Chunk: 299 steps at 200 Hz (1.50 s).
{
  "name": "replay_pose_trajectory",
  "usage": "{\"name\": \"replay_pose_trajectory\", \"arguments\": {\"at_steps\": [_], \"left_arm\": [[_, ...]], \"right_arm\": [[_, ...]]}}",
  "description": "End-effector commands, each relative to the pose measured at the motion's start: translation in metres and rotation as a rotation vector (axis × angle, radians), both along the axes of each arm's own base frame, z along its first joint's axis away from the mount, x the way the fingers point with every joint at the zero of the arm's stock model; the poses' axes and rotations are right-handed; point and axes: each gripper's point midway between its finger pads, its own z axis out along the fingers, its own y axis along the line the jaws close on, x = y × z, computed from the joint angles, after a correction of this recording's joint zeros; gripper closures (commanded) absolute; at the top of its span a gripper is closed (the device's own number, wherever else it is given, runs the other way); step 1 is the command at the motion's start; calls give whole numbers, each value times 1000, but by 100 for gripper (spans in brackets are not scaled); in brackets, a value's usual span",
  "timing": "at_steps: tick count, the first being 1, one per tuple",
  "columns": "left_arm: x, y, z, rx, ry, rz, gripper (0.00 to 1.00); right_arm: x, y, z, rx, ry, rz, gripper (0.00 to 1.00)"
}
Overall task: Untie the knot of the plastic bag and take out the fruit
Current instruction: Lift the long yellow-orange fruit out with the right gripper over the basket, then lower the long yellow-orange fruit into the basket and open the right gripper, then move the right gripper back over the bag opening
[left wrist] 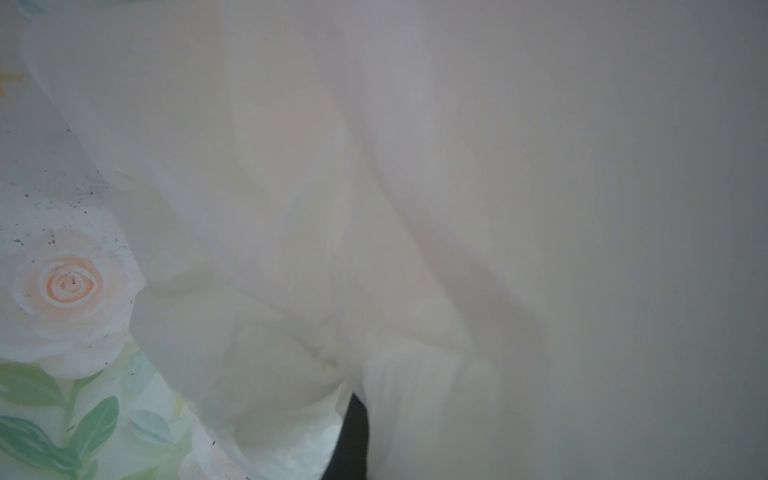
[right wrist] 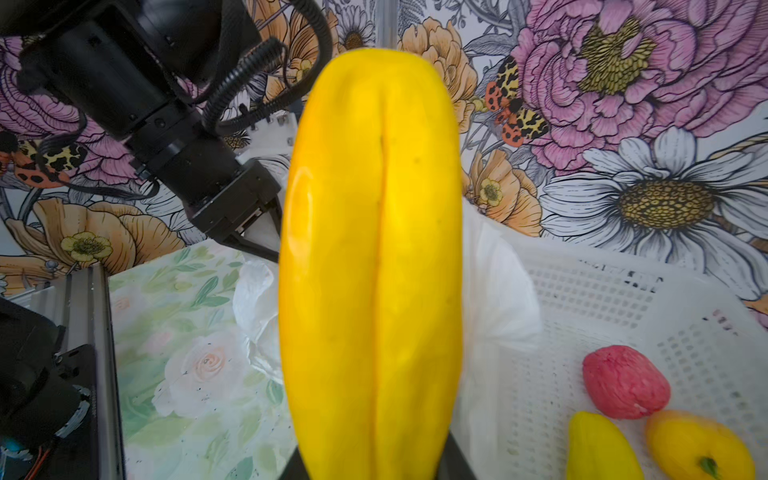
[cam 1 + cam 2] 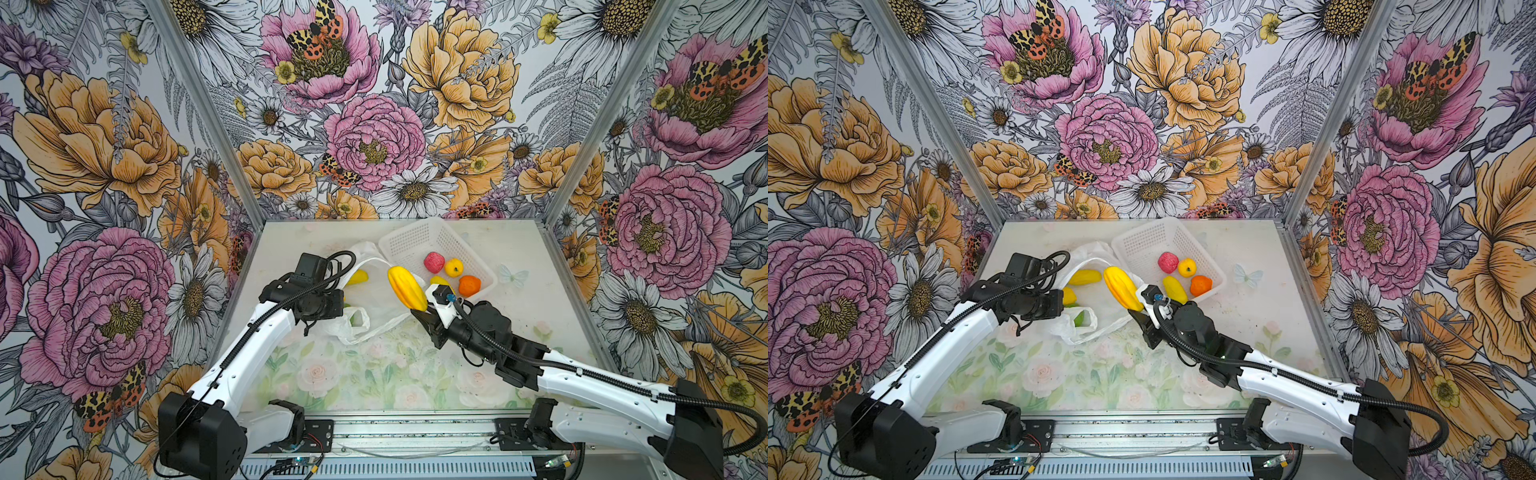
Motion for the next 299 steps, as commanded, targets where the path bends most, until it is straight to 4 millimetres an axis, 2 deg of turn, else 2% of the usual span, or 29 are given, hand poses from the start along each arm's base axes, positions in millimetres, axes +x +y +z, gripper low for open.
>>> {"name": "replay_pose_trajectory", "arguments": {"at_steps": [1, 25, 53, 103, 128, 148, 165, 176, 193, 206, 228, 249, 275, 299], "left_arm": [[2, -1, 1, 5, -16, -8, 100], [2, -1, 2, 4, -19, -8, 100], [2, -1, 1, 3, -17, -8, 100], [1, -2, 2, 2, -21, -14, 100], [1, -3, 2, 3, -19, -15, 100], [1, -2, 2, 3, -19, -15, 100], [1, -2, 2, 3, -18, -15, 100], [1, -2, 2, 2, -18, -14, 100], [2, -2, 2, 2, -18, -13, 100], [2, -1, 2, 1, -18, -11, 100], [2, -2, 1, 1, -16, -12, 100], [2, -1, 1, 0, -16, -11, 100], [2, -2, 1, 1, -16, -12, 100], [2, -2, 1, 1, -17, -12, 100]], "right_arm": [[27, -45, 15, 100, -14, -214, 84], [51, -97, 4, 191, 51, -397, 81], [77, -130, -19, 197, 163, -533, 80], [125, -141, -83, 138, 418, -593, 82], [142, -140, -102, 103, 481, -601, 82], [150, -138, -112, 81, 503, -608, 69], [154, -139, -117, 70, 512, -616, 44], [154, -141, -118, 67, 511, -627, 32], [153, -145, -114, 65, 492, -641, 21], [149, -150, -108, 70, 469, -651, 18], [138, -153, -87, 97, 404, -630, 19], [119, -144, -49, 147, 288, -542, 27], [82, -115, -4, 153, 132, -374, 43], [38, -67, 24, 123, 14, -150, 49]]}}
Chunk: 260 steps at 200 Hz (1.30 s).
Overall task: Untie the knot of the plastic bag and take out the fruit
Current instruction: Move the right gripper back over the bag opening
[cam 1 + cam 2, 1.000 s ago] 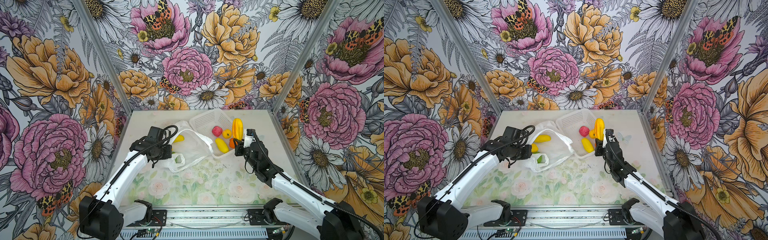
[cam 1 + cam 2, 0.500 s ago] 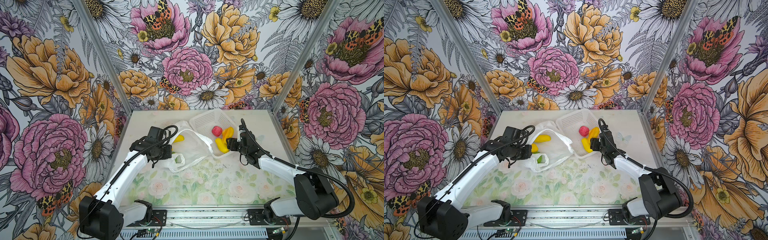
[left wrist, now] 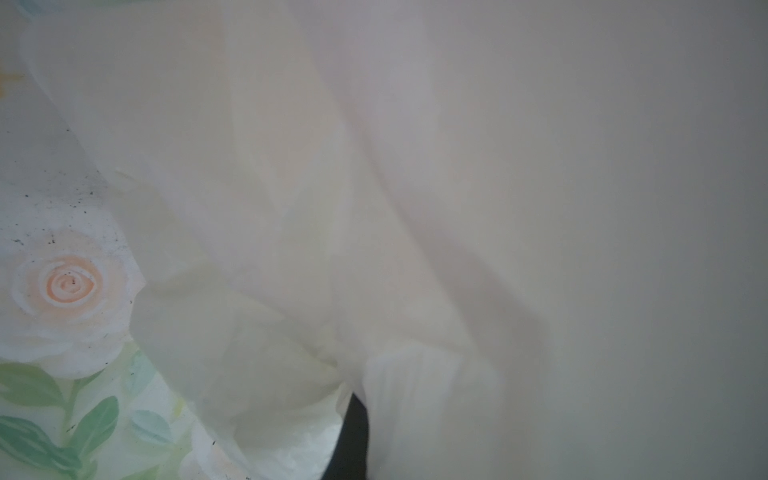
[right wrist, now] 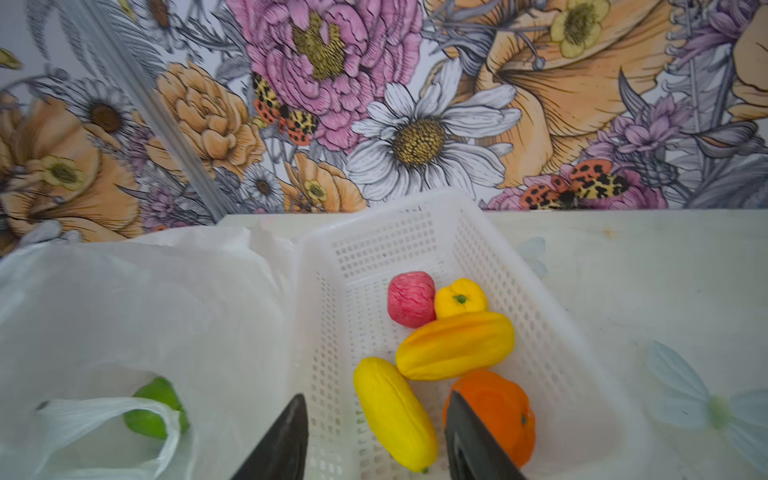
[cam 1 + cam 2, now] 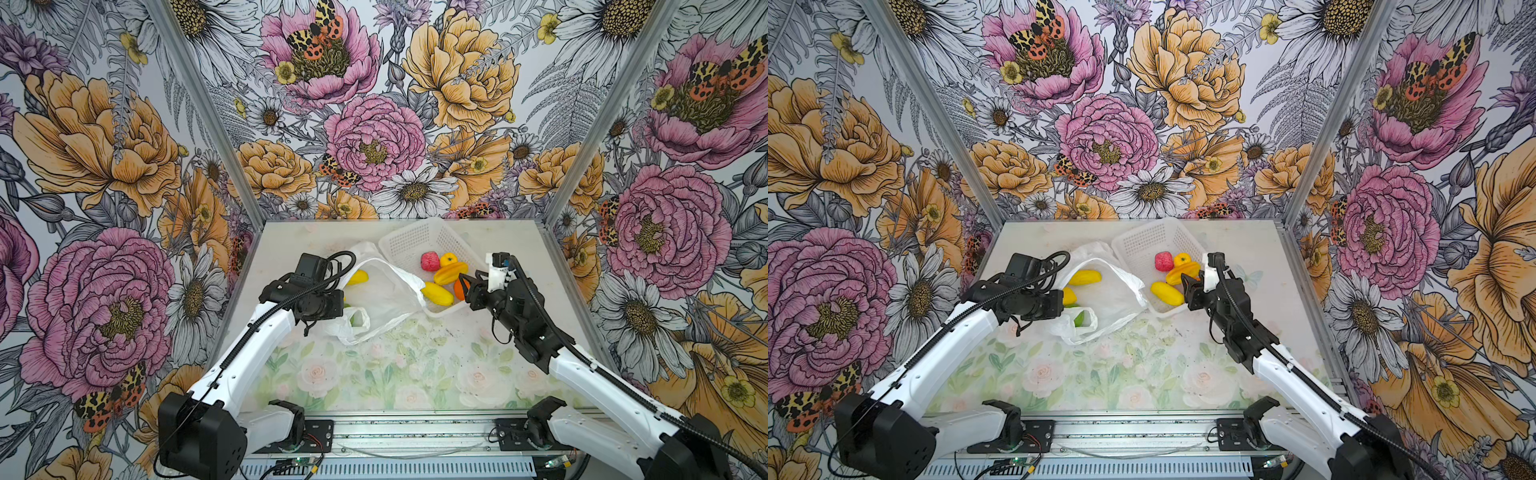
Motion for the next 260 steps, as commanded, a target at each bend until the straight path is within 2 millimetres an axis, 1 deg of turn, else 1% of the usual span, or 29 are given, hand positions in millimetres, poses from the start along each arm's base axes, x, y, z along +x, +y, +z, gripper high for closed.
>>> {"name": "replay_pose_trajectory", "arguments": {"at_steps": [1, 11, 20, 27, 42, 58, 73, 75, 86, 94, 107, 111, 120, 132, 135, 144, 146, 153, 168, 175, 183, 191, 202, 210, 230, 244, 260], "left_arm": [[2, -1, 1, 1, -17, -11, 100], [2, -2, 1, 0, -16, -12, 100], [2, -2, 2, 0, -17, -12, 100], [1, -2, 1, 0, -17, -13, 100], [2, -2, 2, 1, -18, -12, 100], [2, -2, 2, 1, -20, -12, 100], [1, -1, 2, 1, -19, -12, 100], [2, -1, 2, 1, -20, -11, 100], [2, -1, 2, 0, -19, -11, 100], [1, -2, 2, 0, -19, -13, 100], [1, -2, 2, -1, -20, -13, 100], [1, -2, 3, -1, -21, -14, 100], [1, -2, 3, -2, -21, -15, 100], [1, -3, 3, 0, -22, -15, 100], [1, -3, 3, 0, -22, -16, 100], [1, -3, 3, 0, -22, -19, 100], [1, -3, 3, 1, -23, -18, 100], [1, -4, 3, 0, -23, -19, 100], [0, -4, 4, -1, -26, -23, 100], [0, -4, 4, 0, -26, -21, 100], [0, -5, 4, 0, -26, -24, 100], [0, -4, 4, 0, -26, -23, 100], [0, -4, 4, 1, -29, -22, 100], [0, -4, 5, 0, -31, -21, 100], [0, -1, 8, 0, -41, -10, 100], [0, 1, 13, -3, -62, -8, 100], [1, 3, 25, -29, -94, -10, 100]], "right_arm": [[-36, 41, 23, -60, -147, 209, 49], [-54, 62, 29, -84, -189, 304, 50], [-67, 80, 28, -118, -213, 383, 50], [-83, 99, 25, -145, -231, 463, 50], [-102, 128, 16, -206, -251, 578, 50], [-111, 155, 0, -274, -237, 664, 52], [-110, 176, -20, -337, -195, 704, 55], [-109, 178, -21, -341, -194, 707, 56], [-103, 190, -35, -373, -165, 718, 58], [-96, 197, -42, -388, -157, 707, 59], [-77, 206, -58, -425, -128, 663, 62], [-71, 209, -60, -429, -124, 656, 63], [-56, 214, -73, -446, -90, 639, 65], [-34, 220, -80, -457, -64, 616, 67], [-30, 222, -87, -470, -52, 614, 68], [-14, 226, -93, -510, -39, 598, 70], [-11, 226, -98, -528, -30, 595, 71], [0, 229, -104, -570, -32, 584, 73], [15, 238, -121, -660, -47, 613, 75], [22, 240, -129, -694, -45, 621, 79], [33, 241, -131, -713, -43, 626, 81], [39, 240, -132, -713, -48, 646, 81], [39, 240, -132, -698, -79, 714, 75], [42, 240, -132, -709, -108, 730, 73], [48, 242, -140, -791, -161, 745, 73], [52, 245, -146, -830, -187, 756, 72], [60, 248, -153, -880, -212, 756, 65]]}}
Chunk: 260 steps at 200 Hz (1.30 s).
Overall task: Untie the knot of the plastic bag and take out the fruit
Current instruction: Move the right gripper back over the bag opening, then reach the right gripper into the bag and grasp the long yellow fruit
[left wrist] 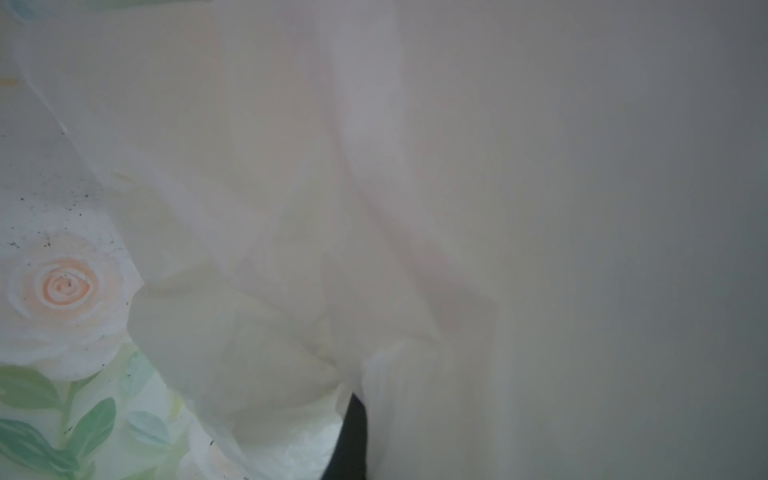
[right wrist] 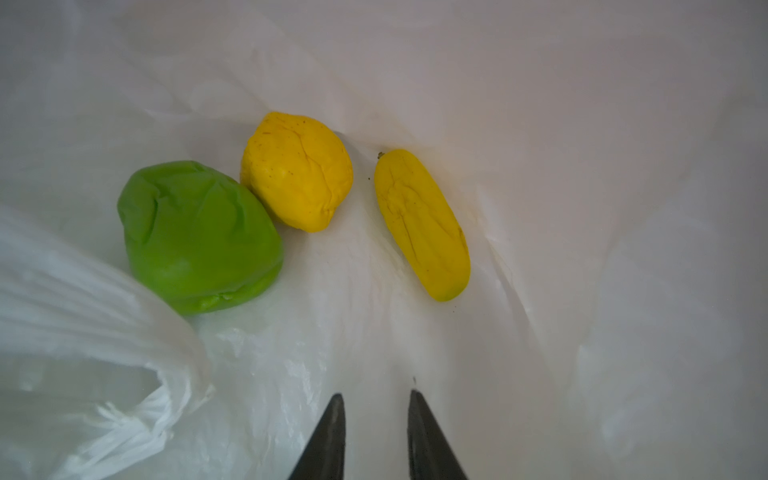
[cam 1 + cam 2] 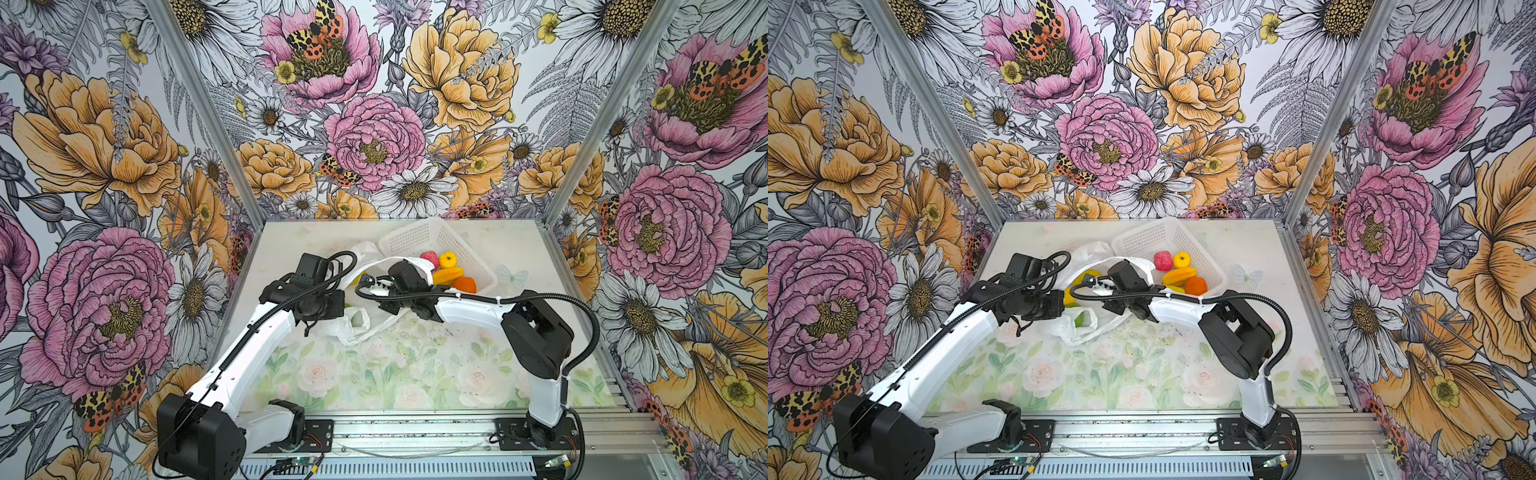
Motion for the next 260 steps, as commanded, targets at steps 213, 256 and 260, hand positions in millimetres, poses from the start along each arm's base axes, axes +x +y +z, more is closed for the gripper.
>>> {"name": "replay_pose_trajectory", "arguments": {"at_steps": [213, 256, 260], "left_arm": [[3, -8, 70, 29, -125, -76, 100], [3, -6, 70, 37, -129, -71, 100], [3, -6, 69, 39, -128, -70, 100]], "right_arm": [[80, 108, -81, -272, -115, 96, 25], [93, 113, -81, -301, -185, 89, 58], [93, 113, -80, -298, -187, 96, 61]]}}
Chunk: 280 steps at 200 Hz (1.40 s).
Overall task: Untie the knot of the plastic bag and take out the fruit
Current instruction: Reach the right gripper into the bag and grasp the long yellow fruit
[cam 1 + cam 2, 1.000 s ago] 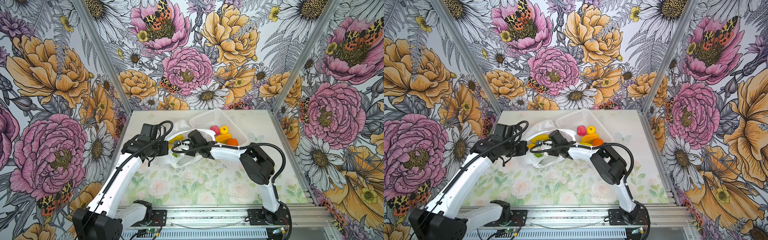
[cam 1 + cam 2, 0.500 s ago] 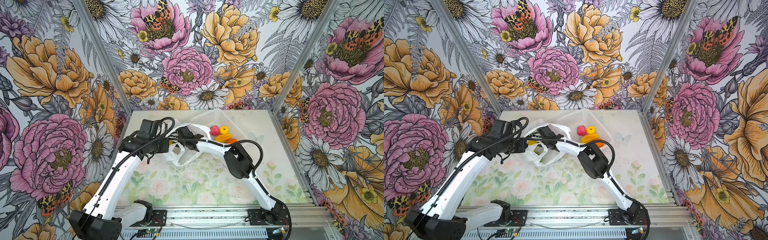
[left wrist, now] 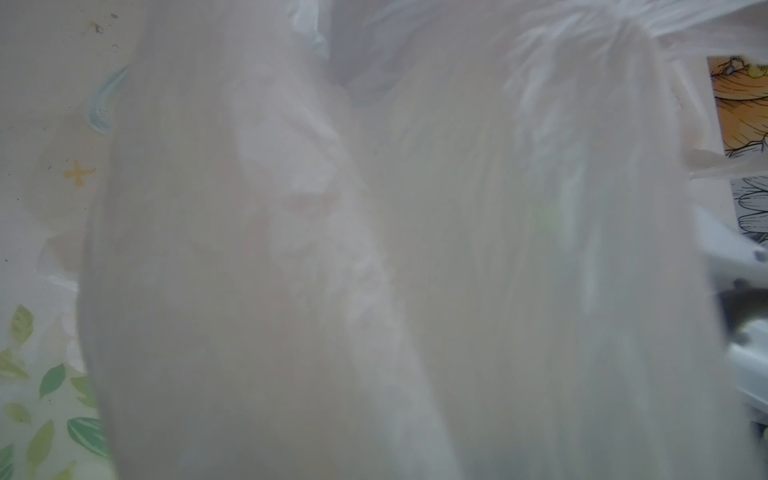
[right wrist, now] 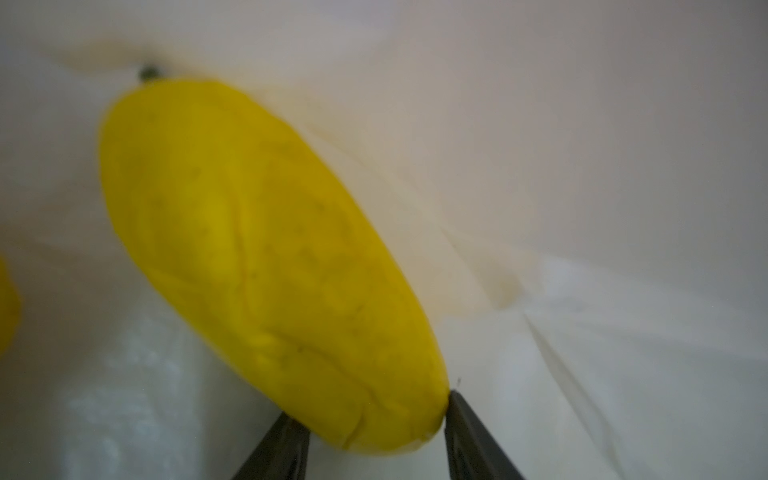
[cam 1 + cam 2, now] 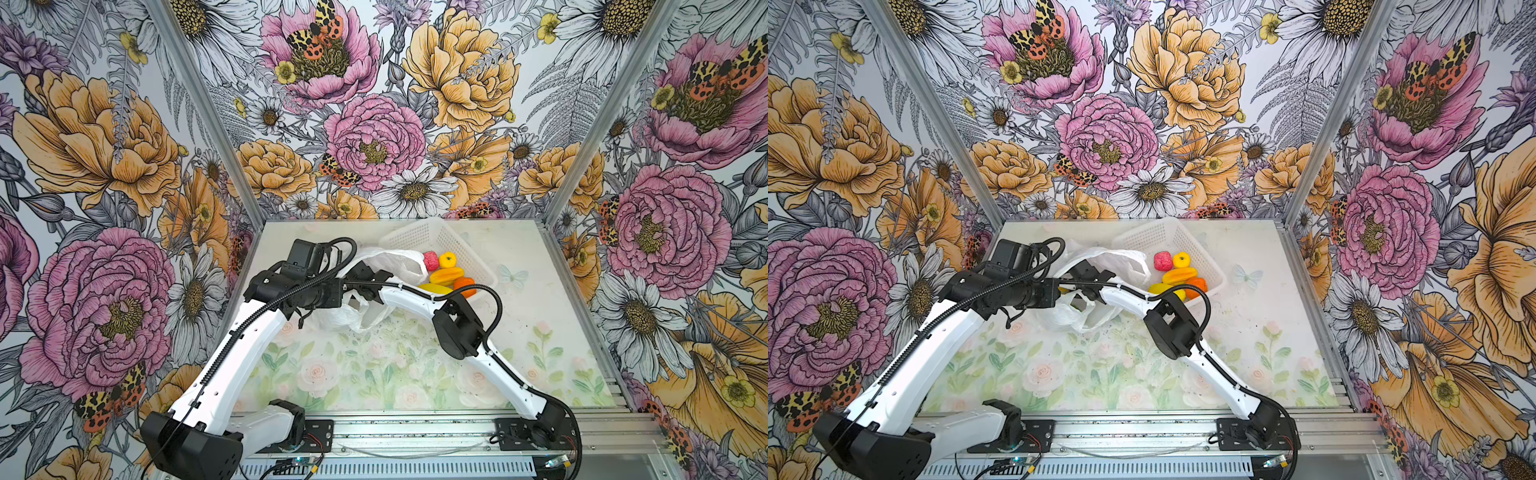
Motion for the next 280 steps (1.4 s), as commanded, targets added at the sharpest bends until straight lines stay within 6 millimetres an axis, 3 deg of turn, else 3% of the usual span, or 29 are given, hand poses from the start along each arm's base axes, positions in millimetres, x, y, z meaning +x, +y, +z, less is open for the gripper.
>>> {"name": "replay_pose_trajectory", "arguments": {"at_steps": [1, 67, 134, 158, 173, 201, 229, 257, 280], "left_arm": [[4, 1, 5, 18, -28, 2, 100], [4, 3, -1, 27, -16, 6, 100], [5, 4, -2, 40, -14, 12, 100], [5, 4, -3, 39, -14, 10, 100], [4, 5, -3, 41, -17, 12, 100], [3, 6, -1, 45, -22, 14, 100], [5, 9, 0, 54, -29, 21, 100], [8, 17, 2, 60, -39, 49, 100], [11, 25, 6, 70, -54, 78, 100]], "right_arm": [[-3, 3, -12, -44, -5, 29, 61], [12, -5, -7, -70, -59, 78, 75], [32, -6, -11, -89, -121, 102, 68], [40, -4, 2, -86, -168, 110, 62], [42, -4, 18, -74, -190, 96, 64], [21, 0, 44, -22, -142, 112, 71], [-3, -4, 56, 14, -67, 93, 82], [-31, -12, 64, 77, -8, 86, 84], [-46, -20, 74, 135, -73, 60, 85]]}}
